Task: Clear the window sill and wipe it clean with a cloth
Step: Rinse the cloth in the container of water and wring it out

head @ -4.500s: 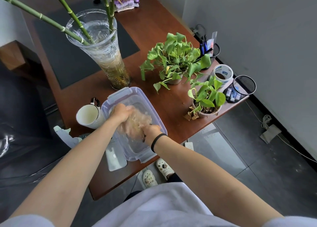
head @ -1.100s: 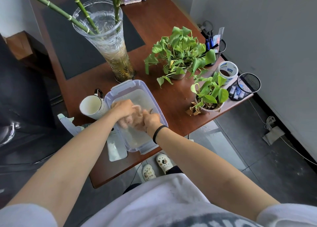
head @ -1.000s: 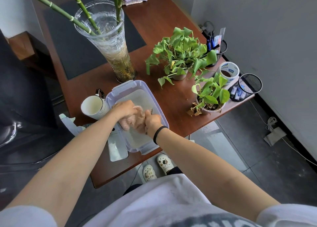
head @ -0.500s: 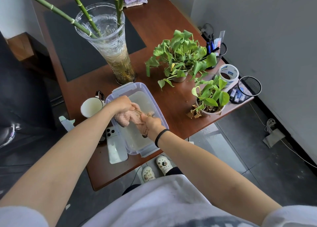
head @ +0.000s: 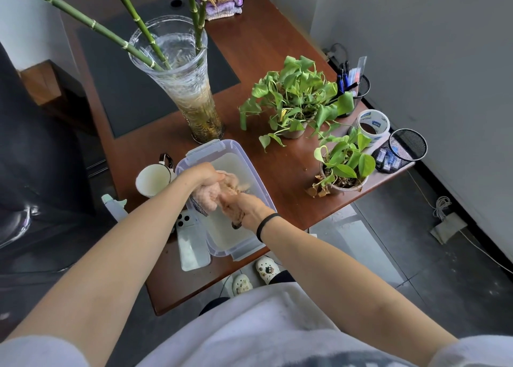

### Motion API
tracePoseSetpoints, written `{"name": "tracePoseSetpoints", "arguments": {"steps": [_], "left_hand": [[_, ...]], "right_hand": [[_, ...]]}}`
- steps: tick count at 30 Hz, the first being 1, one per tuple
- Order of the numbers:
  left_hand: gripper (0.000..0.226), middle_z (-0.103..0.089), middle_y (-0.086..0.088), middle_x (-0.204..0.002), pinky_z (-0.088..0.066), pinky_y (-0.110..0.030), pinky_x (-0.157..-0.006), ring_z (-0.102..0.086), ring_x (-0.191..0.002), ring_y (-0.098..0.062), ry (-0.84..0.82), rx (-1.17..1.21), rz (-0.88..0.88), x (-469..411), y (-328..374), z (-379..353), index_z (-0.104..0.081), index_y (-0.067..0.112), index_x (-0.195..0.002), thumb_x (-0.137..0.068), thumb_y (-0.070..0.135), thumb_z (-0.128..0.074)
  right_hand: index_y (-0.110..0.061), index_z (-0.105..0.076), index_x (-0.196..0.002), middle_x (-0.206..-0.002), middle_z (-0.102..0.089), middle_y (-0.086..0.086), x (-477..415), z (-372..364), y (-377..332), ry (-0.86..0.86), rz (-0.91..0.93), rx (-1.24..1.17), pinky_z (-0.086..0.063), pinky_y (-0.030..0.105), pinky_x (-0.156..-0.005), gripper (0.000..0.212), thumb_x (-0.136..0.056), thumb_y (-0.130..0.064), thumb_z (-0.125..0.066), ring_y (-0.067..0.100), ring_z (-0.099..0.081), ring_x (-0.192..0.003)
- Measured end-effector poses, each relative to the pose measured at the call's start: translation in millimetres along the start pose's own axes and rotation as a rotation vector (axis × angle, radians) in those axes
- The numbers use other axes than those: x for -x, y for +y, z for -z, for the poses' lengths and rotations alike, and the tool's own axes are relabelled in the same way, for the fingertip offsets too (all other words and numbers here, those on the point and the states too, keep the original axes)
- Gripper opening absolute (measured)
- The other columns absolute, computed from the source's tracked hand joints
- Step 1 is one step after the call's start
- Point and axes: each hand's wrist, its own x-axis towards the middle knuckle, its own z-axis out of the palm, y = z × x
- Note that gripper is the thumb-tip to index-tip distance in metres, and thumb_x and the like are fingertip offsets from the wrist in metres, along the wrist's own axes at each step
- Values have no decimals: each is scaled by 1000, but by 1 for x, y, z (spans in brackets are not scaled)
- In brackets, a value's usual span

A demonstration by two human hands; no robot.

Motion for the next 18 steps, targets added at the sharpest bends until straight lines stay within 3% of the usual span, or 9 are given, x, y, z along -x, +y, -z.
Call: {"name": "tracePoseSetpoints", "arguments": {"steps": [2, 4, 6, 8, 10, 12, 14, 16, 18], "left_hand": [[58, -59, -18, -122, -49, -44, -91, -58, -105, -35, 12, 50, -6, -8, -3, -4, -53, -1, -123, -89, 46, -55], [52, -63, -15, -114, -50, -44, -91, -61, -102, -31, -82, 84, -42, -7, -4, -3, -58, 5, -117, -86, 46, -60], [36, -66, -12, -104, -52, -41, -88, -63, -97, -26, -247, 161, -92, 1, -3, 0, -62, 8, -109, -84, 34, -68], [33, -66, -12, -100, -52, -38, -84, -63, -95, -26, -353, 160, -123, 6, -7, 1, -62, 6, -110, -80, 16, -72], [32, -65, -12, -100, -50, -38, -86, -61, -97, -28, -296, 100, -136, 4, -9, -1, -63, 4, -109, -79, 12, -72], [32, -64, -12, -102, -48, -36, -85, -59, -98, -27, -207, 59, -133, 4, -9, -4, -61, 5, -108, -83, 21, -70], [43, -61, -14, -110, -46, -35, -83, -57, -99, -27, -133, -54, -107, 4, -7, -6, -56, 1, -116, -88, 34, -62], [52, -57, -18, -116, -46, -36, -80, -56, -101, -30, -99, -116, -73, 3, -5, -8, -52, -1, -121, -90, 41, -56], [52, -56, -19, -117, -49, -38, -81, -56, -104, -32, -116, -86, -49, 3, -3, -10, -51, -1, -119, -90, 42, -57]], "right_hand": [[1, -57, -112, -92, -70, 13, -7, 0, 2, 44, 9, 27, -55, 35, -78, 30, -84, -3, -67, 24, -69, -81], [0, -58, -105, -91, -69, 14, -8, 5, 1, 86, 33, 35, -53, 41, -84, 23, -85, -5, -67, 27, -67, -82], [-4, -58, -94, -75, -67, 7, -8, 10, 0, 110, 51, 24, -55, 31, -68, 10, -89, -11, -63, 18, -65, -66], [-6, -58, -93, -62, -67, 2, -11, 11, -1, 129, 40, -23, -54, 25, -53, 14, -92, -20, -60, 13, -64, -53], [-7, -60, -104, -69, -69, 2, -11, 8, -3, 143, 39, -81, -57, 28, -62, 25, -93, -30, -57, 14, -65, -58], [-7, -57, -111, -79, -67, 6, -12, 6, -2, 150, 35, -110, -56, 35, -80, 32, -93, -34, -56, 18, -65, -67], [-6, -55, -110, -85, -67, 9, -11, 9, -1, 144, 34, -126, -56, 38, -84, 35, -90, -34, -60, 21, -67, -71], [-3, -54, -120, -87, -71, 9, -8, 10, -1, 90, 50, -102, -60, 35, -69, 47, -84, -28, -70, 19, -70, -70], [1, -50, -128, -67, -72, 4, -5, 9, -4, 57, 63, -5, -56, 24, -49, 48, -85, -12, -68, 14, -68, -54]]}}
